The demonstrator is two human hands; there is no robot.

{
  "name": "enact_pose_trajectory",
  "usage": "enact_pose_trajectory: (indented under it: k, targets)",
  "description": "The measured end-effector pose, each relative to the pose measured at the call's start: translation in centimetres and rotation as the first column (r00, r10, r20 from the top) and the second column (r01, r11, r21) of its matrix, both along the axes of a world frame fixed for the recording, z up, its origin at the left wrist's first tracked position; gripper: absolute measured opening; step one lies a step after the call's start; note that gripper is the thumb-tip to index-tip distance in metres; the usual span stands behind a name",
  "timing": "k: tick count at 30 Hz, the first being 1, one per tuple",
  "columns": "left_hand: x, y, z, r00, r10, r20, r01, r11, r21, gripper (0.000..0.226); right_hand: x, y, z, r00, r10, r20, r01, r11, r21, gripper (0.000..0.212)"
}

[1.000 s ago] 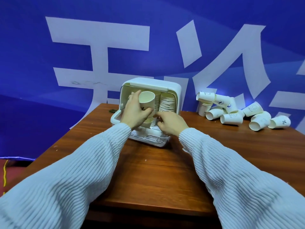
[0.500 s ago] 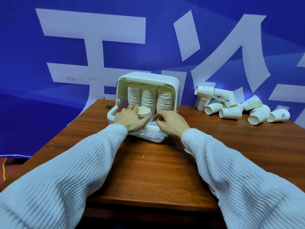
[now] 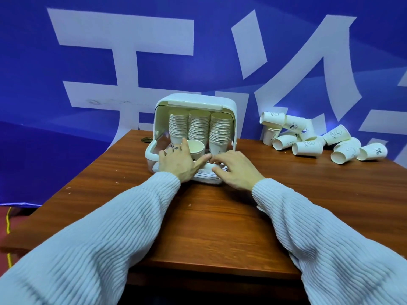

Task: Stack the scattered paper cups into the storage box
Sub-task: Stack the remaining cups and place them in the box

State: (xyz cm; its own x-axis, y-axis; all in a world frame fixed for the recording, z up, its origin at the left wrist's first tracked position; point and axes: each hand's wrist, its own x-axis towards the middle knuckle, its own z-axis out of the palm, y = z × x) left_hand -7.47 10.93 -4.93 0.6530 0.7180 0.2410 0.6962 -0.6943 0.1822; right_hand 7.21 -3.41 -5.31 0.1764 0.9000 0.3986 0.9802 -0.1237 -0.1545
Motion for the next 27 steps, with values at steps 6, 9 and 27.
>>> enact_pose_trajectory:
  k: [6, 9, 27]
  targets:
    - [2.0, -1.2, -0.6, 0.998, 0.046, 0.033, -0.046, 0.999, 0.018, 0.111, 1.4, -1.2, 0.6, 0.995, -0.052, -0.086, 0.053, 0.999, 0.007, 0.034]
    - [2.3, -1.3, -0.8, 0.991, 0.016, 0.132, -0.021, 0.999, 0.037, 0.1, 1.2, -1.2, 0.4, 0.99, -0.046, -0.13, 0.051, 0.998, 0.031, 0.034]
    - [16.1, -10.6, -4.1, 0.584, -0.579, 0.569, 0.608, 0.776, 0.167, 0.043, 21.7, 0.9, 4.3, 0.787, -0.554, -0.273, 0.598, 0.794, 0.112, 0.051]
